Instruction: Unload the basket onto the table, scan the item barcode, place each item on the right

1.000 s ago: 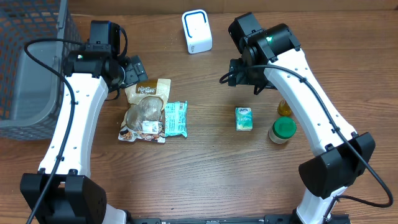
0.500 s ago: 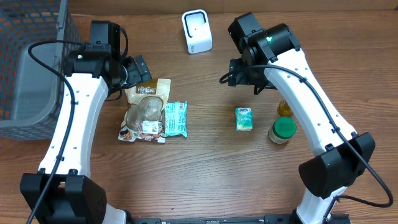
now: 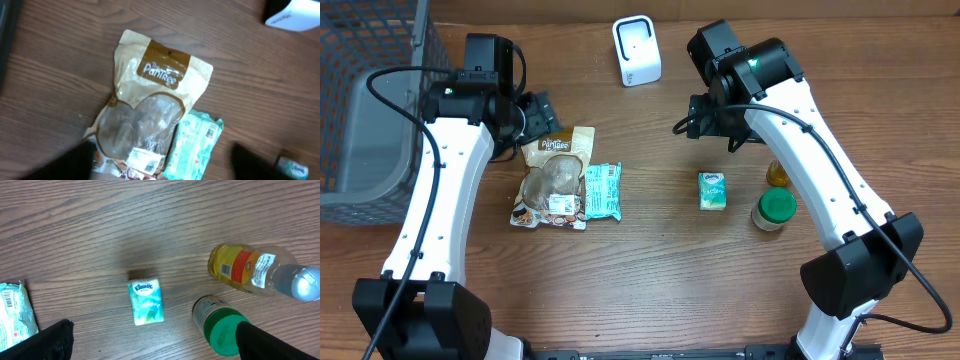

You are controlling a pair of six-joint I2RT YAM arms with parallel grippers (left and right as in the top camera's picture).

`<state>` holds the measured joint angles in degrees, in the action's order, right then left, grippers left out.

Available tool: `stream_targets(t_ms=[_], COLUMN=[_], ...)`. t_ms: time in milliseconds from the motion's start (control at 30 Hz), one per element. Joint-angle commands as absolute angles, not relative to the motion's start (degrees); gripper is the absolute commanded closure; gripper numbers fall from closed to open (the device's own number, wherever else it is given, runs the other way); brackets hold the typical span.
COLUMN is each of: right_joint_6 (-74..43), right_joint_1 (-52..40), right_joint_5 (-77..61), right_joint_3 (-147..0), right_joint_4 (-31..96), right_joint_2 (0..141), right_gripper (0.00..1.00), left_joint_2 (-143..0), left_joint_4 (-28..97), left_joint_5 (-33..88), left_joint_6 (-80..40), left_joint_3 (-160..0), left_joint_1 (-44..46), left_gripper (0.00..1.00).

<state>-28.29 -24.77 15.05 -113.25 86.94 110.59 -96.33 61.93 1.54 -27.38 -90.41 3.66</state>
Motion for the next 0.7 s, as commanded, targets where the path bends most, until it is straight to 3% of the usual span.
stream_targets(t_ms=[0, 133, 233, 433, 667], right_joint_6=[-28.5, -28.5, -28.5, -28.5, -28.5], right_joint_1=[-24.6, -24.6, -24.6, -24.6, -24.6], right_joint_5=[15.8, 15.8, 15.8, 15.8, 15.8], right_joint_3=[-113.6, -113.6, -113.6, -113.6, -113.6], right_joint_4=[86.6, 86.6, 86.6, 86.6, 86.6], right_joint_2=[110.7, 110.7, 110.7, 110.7, 110.7], right_gripper=[0.00, 0.00, 0.00, 0.00, 0.00], left_joint_2=[-96.0, -96.0, -96.0, -96.0, -96.0], left_joint_4=[63.2, 64.6, 66.1, 67.6, 68.0], left_joint_5=[3.0, 3.0, 3.0, 3.0, 3.0], left_joint_6=[-27.8, -27.2, -27.0, -27.0, -27.0], left_joint_3=[-91.1, -91.1, -91.1, -90.9, -90.3], left_joint_1=[3.9, 3.9, 3.9, 3.9, 3.9], left_gripper=[0.63, 0.89, 0.96, 0.95, 0.82])
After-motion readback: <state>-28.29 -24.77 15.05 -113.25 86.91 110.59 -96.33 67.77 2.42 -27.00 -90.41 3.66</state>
